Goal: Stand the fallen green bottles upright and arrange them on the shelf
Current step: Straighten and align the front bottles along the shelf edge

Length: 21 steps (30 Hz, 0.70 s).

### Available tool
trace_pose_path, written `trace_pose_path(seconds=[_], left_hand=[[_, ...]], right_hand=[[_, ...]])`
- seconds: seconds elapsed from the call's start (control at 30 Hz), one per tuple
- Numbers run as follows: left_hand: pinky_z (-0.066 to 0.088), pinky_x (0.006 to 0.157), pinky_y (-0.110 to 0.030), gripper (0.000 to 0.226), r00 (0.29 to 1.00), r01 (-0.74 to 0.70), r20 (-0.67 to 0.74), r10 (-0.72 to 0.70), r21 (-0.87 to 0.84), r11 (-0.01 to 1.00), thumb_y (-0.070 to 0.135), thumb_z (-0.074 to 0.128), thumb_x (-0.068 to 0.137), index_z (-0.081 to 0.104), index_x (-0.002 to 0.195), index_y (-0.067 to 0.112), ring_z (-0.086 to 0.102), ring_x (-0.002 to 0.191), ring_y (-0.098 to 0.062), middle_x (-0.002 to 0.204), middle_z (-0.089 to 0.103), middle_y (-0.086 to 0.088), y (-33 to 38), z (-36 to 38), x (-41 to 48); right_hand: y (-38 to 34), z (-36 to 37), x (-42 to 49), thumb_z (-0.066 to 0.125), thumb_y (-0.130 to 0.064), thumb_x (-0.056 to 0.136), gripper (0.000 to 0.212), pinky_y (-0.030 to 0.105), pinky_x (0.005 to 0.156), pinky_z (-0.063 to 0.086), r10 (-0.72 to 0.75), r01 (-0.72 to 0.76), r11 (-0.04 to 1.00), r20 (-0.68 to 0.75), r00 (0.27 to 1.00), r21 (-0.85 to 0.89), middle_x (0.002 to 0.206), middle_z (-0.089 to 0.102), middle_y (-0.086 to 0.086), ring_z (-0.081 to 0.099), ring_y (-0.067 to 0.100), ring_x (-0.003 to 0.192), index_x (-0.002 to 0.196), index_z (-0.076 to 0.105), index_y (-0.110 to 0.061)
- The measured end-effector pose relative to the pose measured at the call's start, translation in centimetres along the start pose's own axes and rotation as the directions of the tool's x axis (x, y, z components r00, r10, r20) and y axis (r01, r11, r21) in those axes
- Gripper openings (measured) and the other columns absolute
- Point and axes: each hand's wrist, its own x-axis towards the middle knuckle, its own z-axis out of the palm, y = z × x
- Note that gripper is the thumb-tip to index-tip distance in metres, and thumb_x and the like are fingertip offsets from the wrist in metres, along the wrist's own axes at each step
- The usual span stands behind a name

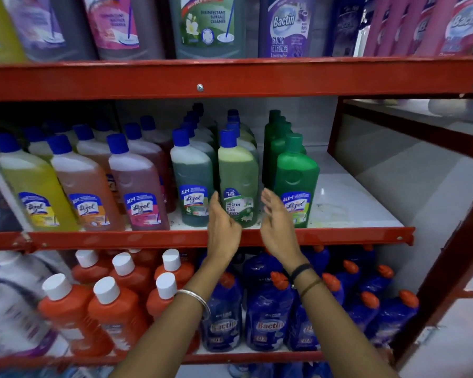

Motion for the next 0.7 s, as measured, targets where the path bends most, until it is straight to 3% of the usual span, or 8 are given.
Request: trace_pose_path(seconds=[0.07,0.17,0.33,0.5,0.6,0.7], left_hand=[[0.04,0.105,-0.042,0.077,0.995,0.0,0.102,-0.008,0.081,0.997,-0.009,0.042,0.075,0.013,0.144,0.007,0.044,0.127,-0.033,0.145,0.037,-0.019,-0.6,-0.2,0.8],[0.045,0.099,-0.045,0.086,0.985,-0.014,0.175,-0.009,0.128,0.992,-0.006,0.046,0.073,0.005,0.146,0.014,0.05,0.122,-0.035,0.142,0.043,-0.018,-0.8,-0.7,1.8],[0.044,0.095,-0.049,0.093,0.964,-0.09,0.266,0.009,0.296,0.951,-0.008,0.045,0.077,-0.016,0.145,0.012,0.049,0.117,-0.042,0.145,0.034,-0.022,-0.7,-1.3,1.2],[0.046,0.089,-0.048,0.083,0.968,-0.157,0.24,0.074,0.349,0.924,0.0,0.042,0.082,-0.014,0.144,0.004,0.053,0.103,-0.04,0.13,0.046,-0.027,-1.0,-1.8,0.5],[0.045,0.093,-0.047,0.079,0.967,-0.167,0.24,0.088,0.333,0.928,0.006,0.039,0.086,-0.015,0.144,0.006,0.053,0.105,-0.036,0.128,0.048,-0.025,-1.4,-2.1,0.2],[0.044,0.095,-0.046,0.078,0.965,-0.17,0.247,0.091,0.321,0.932,0.006,0.038,0.087,-0.016,0.144,0.007,0.052,0.108,-0.036,0.13,0.047,-0.024,-1.4,-2.3,0.1]], right_hand=[[-0.2,1.6,1.1,0.041,0.011,0.08,0.058,0.021,0.104,0.037,0.035,-0.034,0.999,0.021,0.999,-0.038,0.134,0.053,0.018,0.05,0.028,0.125,0.137,0.037,-0.002],[-0.9,2.4,2.5,0.042,0.012,0.079,0.059,0.009,0.078,0.035,0.117,-0.118,0.989,-0.017,0.993,-0.084,0.122,0.06,0.022,0.058,0.033,0.112,0.136,0.037,-0.003],[-1.6,3.0,2.5,0.037,0.014,0.077,0.066,0.019,0.072,0.041,0.166,-0.177,0.975,-0.093,0.982,-0.136,0.109,0.065,0.025,0.063,0.034,0.095,0.14,0.036,-0.006],[-2.0,2.7,1.7,0.036,0.015,0.076,0.066,0.018,0.064,0.04,0.171,-0.187,0.969,-0.106,0.979,-0.159,0.101,0.067,0.027,0.061,0.031,0.079,0.14,0.036,-0.003],[-2.0,2.5,0.7,0.037,0.015,0.076,0.065,0.019,0.055,0.035,0.145,-0.158,0.967,-0.077,0.986,-0.2,0.086,0.066,0.022,0.051,0.024,0.066,0.139,0.036,-0.001],[-1.6,2.4,0.5,0.037,0.015,0.073,0.065,0.026,0.057,0.039,0.122,-0.136,0.964,-0.075,0.99,-0.23,0.085,0.067,0.025,0.051,0.024,0.065,0.136,0.041,0.001]])
